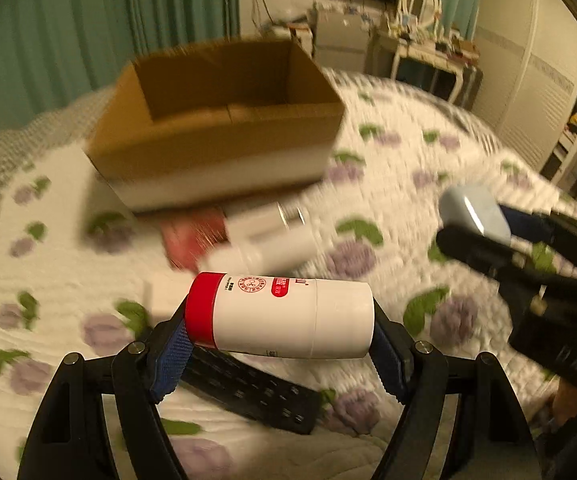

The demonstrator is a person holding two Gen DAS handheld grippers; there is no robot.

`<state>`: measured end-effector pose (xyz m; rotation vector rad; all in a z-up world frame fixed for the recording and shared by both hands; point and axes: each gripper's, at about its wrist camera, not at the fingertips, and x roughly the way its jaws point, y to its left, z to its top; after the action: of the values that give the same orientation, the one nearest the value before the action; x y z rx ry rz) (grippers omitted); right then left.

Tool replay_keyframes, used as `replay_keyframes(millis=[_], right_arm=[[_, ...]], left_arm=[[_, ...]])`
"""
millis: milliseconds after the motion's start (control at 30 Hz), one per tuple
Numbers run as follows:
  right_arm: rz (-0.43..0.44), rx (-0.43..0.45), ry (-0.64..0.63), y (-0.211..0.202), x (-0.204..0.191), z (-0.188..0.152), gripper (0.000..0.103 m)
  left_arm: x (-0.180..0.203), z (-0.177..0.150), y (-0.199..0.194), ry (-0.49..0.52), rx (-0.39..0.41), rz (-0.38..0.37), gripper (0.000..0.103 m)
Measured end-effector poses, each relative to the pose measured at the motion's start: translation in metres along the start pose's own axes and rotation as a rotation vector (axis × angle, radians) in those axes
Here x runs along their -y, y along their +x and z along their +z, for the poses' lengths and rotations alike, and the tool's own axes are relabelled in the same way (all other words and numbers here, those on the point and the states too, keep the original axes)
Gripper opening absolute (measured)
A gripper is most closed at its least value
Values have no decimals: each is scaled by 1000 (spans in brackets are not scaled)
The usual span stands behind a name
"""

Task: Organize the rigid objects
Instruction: 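Grasp the white-and-red roll-on bottle with the left tool while the right tool holds the earbud case, then carry both items over the box and release them inside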

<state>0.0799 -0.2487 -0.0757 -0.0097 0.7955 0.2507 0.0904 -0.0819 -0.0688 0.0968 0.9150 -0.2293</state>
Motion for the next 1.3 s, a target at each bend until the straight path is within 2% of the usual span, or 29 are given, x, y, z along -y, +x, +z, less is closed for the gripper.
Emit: replay_keyframes(millis=[233, 400, 533, 733, 1033, 1167, 1300], right_arm=[[-3, 70, -97, -17, -18, 41, 53], [6, 144, -150, -19, -28, 96, 53], [26, 177, -160, -6, -32, 137, 53], [43, 205, -157, 34, -29, 185, 53], [76, 79, -99, 113, -1, 180, 53], [63, 83, -133, 130, -6, 177, 53], [61, 98, -157, 134, -14, 179, 53]], left_arm=[[-30, 47, -34, -22, 128, 60, 79], [-49, 91, -35, -38, 196, 114, 79], [-64, 121, -25, -48, 214, 149, 79], [-74, 156, 20, -47, 189, 168, 79], [-72, 166, 99, 11, 152, 158, 81], [-78, 163, 114, 3, 125, 156, 81], [-88, 164, 110, -33, 144, 123, 81]])
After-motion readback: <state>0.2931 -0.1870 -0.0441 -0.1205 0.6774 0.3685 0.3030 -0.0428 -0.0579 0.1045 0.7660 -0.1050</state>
